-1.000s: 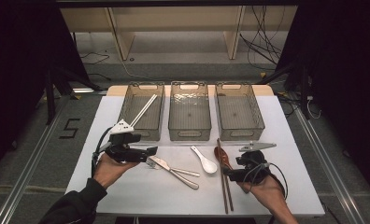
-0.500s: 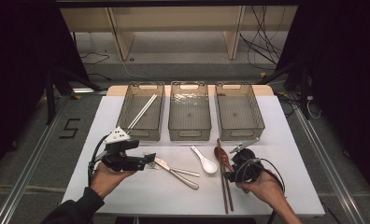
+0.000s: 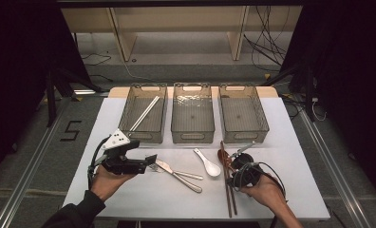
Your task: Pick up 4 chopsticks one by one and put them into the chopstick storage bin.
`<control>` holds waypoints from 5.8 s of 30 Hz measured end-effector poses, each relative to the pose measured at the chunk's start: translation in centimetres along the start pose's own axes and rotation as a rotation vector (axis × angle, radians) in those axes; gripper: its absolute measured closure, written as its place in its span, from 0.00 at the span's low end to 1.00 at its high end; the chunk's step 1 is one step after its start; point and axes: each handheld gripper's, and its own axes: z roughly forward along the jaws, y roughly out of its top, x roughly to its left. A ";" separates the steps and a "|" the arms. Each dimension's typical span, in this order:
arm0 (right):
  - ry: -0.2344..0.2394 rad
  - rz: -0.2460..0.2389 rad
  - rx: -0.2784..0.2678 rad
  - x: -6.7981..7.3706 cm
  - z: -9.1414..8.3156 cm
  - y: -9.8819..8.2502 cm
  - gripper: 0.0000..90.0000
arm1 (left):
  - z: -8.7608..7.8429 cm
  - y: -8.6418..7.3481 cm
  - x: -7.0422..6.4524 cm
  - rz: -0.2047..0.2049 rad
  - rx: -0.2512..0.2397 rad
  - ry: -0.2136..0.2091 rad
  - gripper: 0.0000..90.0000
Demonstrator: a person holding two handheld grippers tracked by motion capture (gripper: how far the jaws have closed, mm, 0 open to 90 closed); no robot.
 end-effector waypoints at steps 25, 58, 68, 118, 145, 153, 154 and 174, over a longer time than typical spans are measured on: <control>-0.013 -0.011 0.069 0.6 0.7 -0.8 0.75 | 0.4 -0.2 -0.1 0.016 0.024 -0.007 0.17; 0.008 0.054 0.096 0.0 0.7 -1.1 0.85 | 0.9 -0.3 -0.6 0.037 0.046 -0.029 0.17; 0.030 0.098 0.093 -0.5 0.5 -1.3 0.90 | 0.9 -0.2 -0.6 0.044 0.047 -0.037 0.17; -0.185 -0.039 0.020 -0.1 -1.8 -1.2 0.95 | 0.9 -0.2 -0.5 0.052 0.055 -0.041 0.17; -0.049 -0.013 -0.140 -0.1 -3.4 -0.5 0.95 | 1.1 0.0 -1.0 0.034 0.050 -0.069 0.17; -0.018 -0.026 -0.188 0.6 -3.8 0.0 0.95 | 1.4 0.2 -1.3 0.007 0.050 -0.096 0.17; -0.016 -0.029 -0.196 0.7 -3.8 0.1 0.95 | 1.4 0.2 -1.3 0.001 0.050 -0.100 0.17; 0.065 -0.114 -0.337 4.6 -3.7 2.8 0.94 | 3.2 1.4 -3.0 -0.139 0.027 -0.191 0.18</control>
